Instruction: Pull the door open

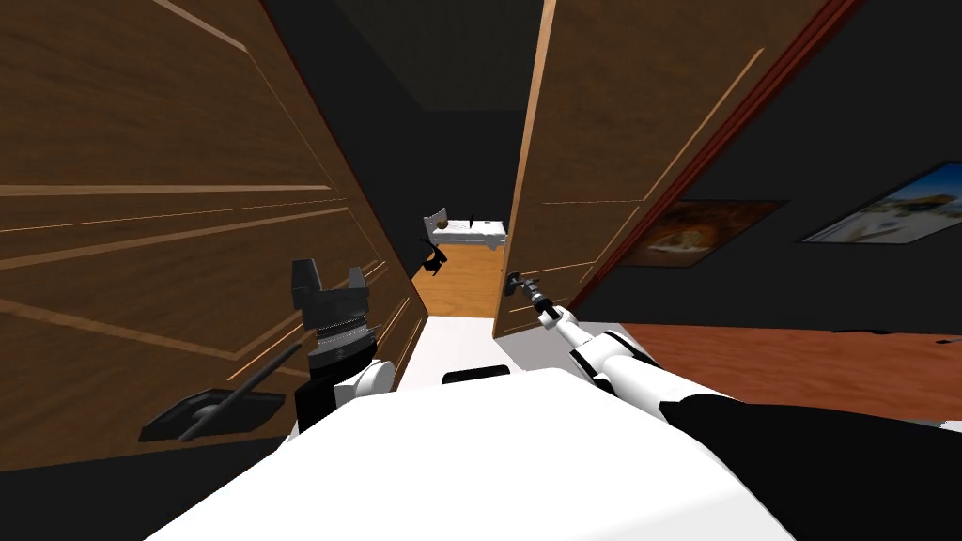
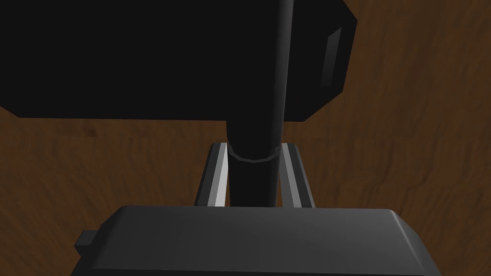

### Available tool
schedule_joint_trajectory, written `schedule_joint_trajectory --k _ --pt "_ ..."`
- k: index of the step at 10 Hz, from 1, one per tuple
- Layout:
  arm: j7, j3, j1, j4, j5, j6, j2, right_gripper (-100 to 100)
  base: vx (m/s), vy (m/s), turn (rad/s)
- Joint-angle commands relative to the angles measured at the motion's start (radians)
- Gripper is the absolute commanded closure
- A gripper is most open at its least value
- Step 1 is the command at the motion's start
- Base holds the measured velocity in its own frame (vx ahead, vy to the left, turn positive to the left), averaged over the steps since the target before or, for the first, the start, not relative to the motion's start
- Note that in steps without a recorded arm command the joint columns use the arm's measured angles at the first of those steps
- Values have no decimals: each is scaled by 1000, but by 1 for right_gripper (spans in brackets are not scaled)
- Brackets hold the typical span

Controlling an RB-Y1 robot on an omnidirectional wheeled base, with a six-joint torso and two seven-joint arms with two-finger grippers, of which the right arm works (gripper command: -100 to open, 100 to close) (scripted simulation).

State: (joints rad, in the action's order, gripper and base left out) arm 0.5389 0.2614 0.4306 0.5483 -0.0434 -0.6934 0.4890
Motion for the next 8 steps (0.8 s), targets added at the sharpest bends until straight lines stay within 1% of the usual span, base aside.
schedule_joint_trajectory --k 1,3,4,5,6,7,8 --pt "27 29 -5 0 11 -26 10 100 -224 -146 42" --pt "58 63 -10 13 24 -46 24 100 -215 -134 29" --pt "62 68 -10 14 25 -49 25 100 -171 -108 18" --pt "56 64 -15 23 24 -36 21 100 -74 -41 4" --pt "81 96 -25 33 36 -67 36 100 -93 -54 -13" --pt "90 106 -27 37 40 -77 41 100 -154 -111 7" --pt "108 128 -32 47 47 -98 54 100 -194 -166 25"
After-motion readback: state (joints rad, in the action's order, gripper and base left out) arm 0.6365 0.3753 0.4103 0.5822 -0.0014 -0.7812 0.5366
